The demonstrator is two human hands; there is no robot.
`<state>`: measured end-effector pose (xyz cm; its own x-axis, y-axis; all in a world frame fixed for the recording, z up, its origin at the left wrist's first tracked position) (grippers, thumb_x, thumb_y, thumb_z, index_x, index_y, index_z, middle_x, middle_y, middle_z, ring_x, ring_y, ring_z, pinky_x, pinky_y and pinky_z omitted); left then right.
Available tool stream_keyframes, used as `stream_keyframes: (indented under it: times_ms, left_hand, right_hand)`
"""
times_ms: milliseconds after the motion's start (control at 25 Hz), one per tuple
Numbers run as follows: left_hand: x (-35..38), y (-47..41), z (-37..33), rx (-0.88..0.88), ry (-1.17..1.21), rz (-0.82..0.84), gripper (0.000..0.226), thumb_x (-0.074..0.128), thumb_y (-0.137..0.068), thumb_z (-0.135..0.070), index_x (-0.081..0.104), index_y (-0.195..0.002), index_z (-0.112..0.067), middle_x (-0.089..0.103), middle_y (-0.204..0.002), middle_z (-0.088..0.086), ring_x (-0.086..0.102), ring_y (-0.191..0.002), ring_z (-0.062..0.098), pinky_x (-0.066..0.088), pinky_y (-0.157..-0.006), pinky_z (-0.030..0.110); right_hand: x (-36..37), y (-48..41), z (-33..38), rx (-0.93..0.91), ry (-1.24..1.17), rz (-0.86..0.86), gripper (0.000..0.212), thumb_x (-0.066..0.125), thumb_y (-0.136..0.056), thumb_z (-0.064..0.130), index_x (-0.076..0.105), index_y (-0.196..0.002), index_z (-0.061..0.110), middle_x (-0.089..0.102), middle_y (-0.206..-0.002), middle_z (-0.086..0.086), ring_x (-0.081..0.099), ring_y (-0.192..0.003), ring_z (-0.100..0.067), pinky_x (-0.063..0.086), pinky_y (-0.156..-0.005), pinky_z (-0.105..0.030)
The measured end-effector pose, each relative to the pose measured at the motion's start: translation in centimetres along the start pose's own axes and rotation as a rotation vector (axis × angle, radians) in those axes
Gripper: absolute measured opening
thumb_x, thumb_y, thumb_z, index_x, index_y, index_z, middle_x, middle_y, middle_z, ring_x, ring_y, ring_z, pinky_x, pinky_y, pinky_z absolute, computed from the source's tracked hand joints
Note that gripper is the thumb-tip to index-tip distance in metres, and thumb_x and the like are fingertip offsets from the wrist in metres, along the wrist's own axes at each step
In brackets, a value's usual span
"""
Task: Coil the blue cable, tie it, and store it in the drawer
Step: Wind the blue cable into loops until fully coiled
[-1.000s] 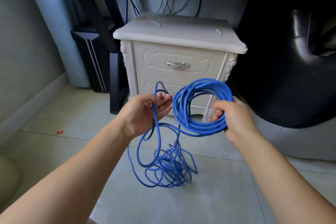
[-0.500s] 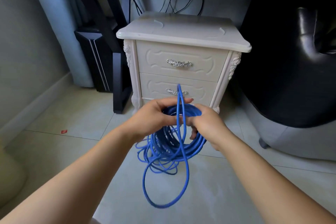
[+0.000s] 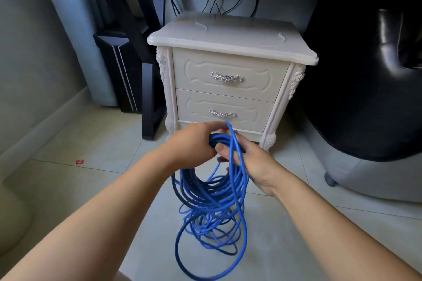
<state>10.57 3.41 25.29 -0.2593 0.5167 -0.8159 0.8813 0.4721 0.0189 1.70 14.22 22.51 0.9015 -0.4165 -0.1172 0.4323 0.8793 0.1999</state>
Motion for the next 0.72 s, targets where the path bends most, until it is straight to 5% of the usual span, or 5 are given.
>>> stream_keyframes:
  times_ms: [200,320,440,560,720]
  left_hand:
    - [-3.9,0.2,2.4,-0.114,0.05,-0.344,0.018,0.064,-0.088,-0.027,0.066,-0.105,-0.034,0.07,-0.087,-0.008,0.065,-0.086,0.019,0.053,-0.079,0.037]
    - [-5.4,0.9,2.6,-0.046,0.148,-0.458,0.013,0.064,-0.089,-0.021,0.065,-0.097,-0.032,0.067,-0.076,-0.011,0.061,-0.072,0.009,0.046,-0.066,0.028]
    - [-5.6,1.4,1.7,0.054,0.207,-0.455,0.019,0.066,-0.089,-0.018,0.065,-0.099,-0.034,0.068,-0.08,-0.014,0.061,-0.074,0.004,0.046,-0.068,0.02]
    - [-4.8,1.4,1.0,0.104,0.255,-0.407,0.022,0.068,-0.089,-0.016,0.064,-0.099,-0.035,0.069,-0.084,-0.012,0.063,-0.079,0.006,0.048,-0.071,0.02]
    - [-4.4,1.4,0.6,0.119,0.401,-0.442,0.022,0.067,-0.089,-0.013,0.066,-0.099,-0.032,0.07,-0.083,-0.014,0.063,-0.077,0.004,0.048,-0.07,0.018]
  right_hand:
    - [-3.0,-1.4,-1.8,0.134,0.002,-0.251,0.044,0.053,-0.098,0.028,0.039,-0.139,0.034,0.072,-0.098,0.007,0.067,-0.097,-0.016,0.05,-0.097,-0.043]
    - [-5.1,-0.6,-1.9,0.22,0.315,-0.428,0.02,0.048,-0.089,0.008,0.064,-0.101,0.001,0.066,-0.094,-0.026,0.063,-0.086,-0.037,0.046,-0.069,-0.04]
    - [-5.1,0.4,1.0,0.011,0.207,-0.599,0.024,0.056,-0.082,0.038,0.061,-0.086,0.015,0.066,-0.088,-0.007,0.062,-0.084,-0.023,0.045,-0.072,-0.032]
    - [-1.5,0.9,3.6,-0.165,0.008,-0.181,0.055,0.063,-0.079,0.055,0.051,-0.127,0.031,0.059,-0.112,0.025,0.056,-0.098,0.019,0.042,-0.086,-0.003]
    - [0.0,0.4,2.2,-0.184,-0.028,-0.066,0.071,0.083,-0.074,0.021,0.046,-0.134,0.029,0.064,-0.12,0.007,0.062,-0.111,-0.003,0.05,-0.096,-0.024]
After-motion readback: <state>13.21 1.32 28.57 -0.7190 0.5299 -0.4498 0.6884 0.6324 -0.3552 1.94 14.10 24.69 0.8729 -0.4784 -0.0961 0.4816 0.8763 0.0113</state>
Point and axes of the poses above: each hand's wrist, its own y-axis away from the middle knuckle, its own x-axis out of the palm, z = x × y, the point moved 4 cm from there along -y, towards the middle knuckle
